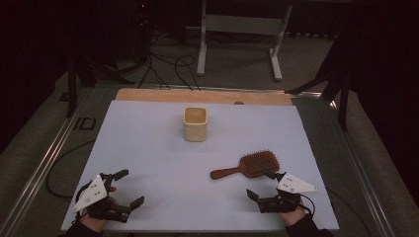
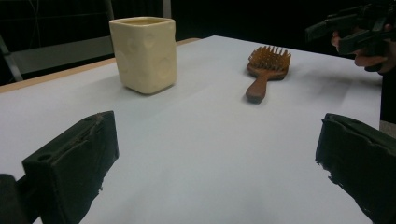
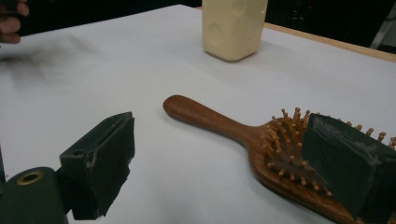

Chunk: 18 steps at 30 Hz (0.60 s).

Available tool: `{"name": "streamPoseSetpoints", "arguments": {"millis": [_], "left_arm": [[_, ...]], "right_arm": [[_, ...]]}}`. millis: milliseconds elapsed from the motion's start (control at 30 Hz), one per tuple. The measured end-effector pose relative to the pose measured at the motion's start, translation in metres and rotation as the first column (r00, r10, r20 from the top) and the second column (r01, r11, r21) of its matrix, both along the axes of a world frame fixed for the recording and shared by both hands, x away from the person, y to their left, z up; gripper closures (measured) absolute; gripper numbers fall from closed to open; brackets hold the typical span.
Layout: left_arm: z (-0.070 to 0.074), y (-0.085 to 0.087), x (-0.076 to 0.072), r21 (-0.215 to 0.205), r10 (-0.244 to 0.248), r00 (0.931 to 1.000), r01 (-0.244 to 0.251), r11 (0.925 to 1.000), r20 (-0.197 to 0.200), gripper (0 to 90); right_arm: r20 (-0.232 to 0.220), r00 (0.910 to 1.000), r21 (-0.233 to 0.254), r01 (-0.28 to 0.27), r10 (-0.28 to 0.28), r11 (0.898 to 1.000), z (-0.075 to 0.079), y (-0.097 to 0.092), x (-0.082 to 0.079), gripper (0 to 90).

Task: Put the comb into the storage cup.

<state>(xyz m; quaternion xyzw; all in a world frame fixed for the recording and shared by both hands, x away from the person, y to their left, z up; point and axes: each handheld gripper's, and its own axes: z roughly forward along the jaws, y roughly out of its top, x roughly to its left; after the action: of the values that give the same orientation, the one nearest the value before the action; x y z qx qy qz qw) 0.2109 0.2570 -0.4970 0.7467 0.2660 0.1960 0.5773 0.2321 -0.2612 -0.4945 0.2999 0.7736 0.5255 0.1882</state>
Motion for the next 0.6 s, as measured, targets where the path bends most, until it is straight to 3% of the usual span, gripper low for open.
{"name": "streamPoseSetpoints", "arguments": {"millis": [267,600], "left_arm": [[0.0001,-0.0005,0.0012,0.0,0.001,1.0,-0.001,1.0,0.0,0.0],[0.0,0.0007,-0.0003,-0.006,0.001,1.0,-0.001,1.0,0.003,0.0]], "right_arm": [[-0.02,0.9998,0.031,0.005,-0.004,1.0,0.0002,-0.003,0.0009,9.3],[-0.038,0.9992,0.013,-0.006,0.007,1.0,0.0014,0.0007,0.0012,9.1]]}}
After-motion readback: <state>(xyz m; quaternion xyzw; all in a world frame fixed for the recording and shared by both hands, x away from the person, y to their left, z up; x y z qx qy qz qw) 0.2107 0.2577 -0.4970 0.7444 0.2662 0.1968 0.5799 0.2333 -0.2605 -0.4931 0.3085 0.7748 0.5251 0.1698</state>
